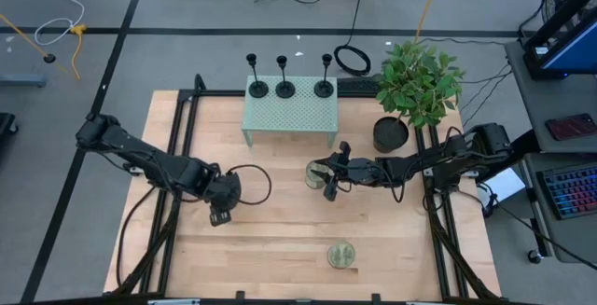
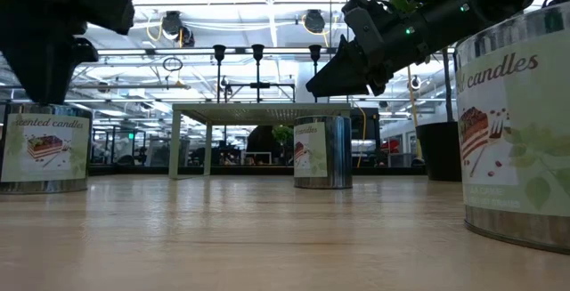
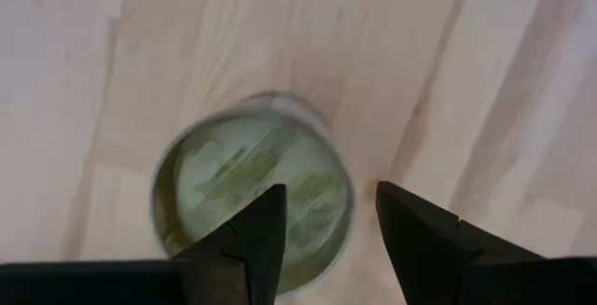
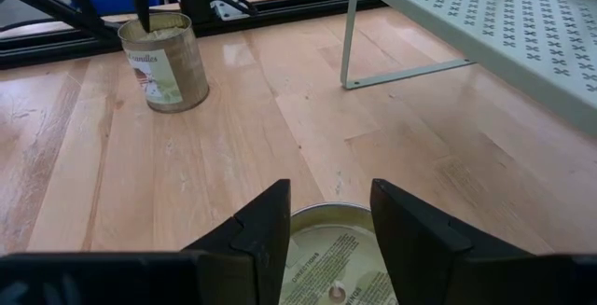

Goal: Pick & Place candle stick holders
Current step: Put the middle green scented candle on the shelf

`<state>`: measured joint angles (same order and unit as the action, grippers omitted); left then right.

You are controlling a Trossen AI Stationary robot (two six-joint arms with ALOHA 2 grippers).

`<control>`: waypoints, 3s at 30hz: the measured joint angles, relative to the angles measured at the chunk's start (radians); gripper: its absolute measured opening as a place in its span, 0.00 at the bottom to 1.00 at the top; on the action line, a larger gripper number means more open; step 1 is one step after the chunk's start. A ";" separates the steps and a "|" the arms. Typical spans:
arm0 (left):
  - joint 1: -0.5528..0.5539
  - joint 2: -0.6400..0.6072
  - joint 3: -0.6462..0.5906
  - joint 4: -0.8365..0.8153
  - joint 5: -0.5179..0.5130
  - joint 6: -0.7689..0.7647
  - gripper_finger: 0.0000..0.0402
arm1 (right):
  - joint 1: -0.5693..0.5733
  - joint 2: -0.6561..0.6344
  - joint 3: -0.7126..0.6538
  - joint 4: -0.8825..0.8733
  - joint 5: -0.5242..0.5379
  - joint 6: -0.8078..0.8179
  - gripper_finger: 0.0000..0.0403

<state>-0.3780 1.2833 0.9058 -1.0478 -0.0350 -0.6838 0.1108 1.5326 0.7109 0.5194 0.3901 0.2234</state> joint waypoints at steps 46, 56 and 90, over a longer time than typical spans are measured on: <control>0.147 0.001 0.357 0.016 -0.131 0.719 0.01 | 0.000 0.000 0.000 0.001 0.000 0.000 0.35; 0.523 0.069 0.518 -0.102 -0.094 0.916 0.01 | 0.000 0.000 0.000 0.014 0.000 0.000 0.35; 0.853 0.219 0.746 -0.231 0.200 0.986 0.02 | 0.000 0.000 0.000 0.015 0.000 -0.004 0.35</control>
<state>0.4753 1.5024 1.6520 -1.2785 0.1652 0.3026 0.1108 1.5326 0.7107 0.5346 0.3904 0.2194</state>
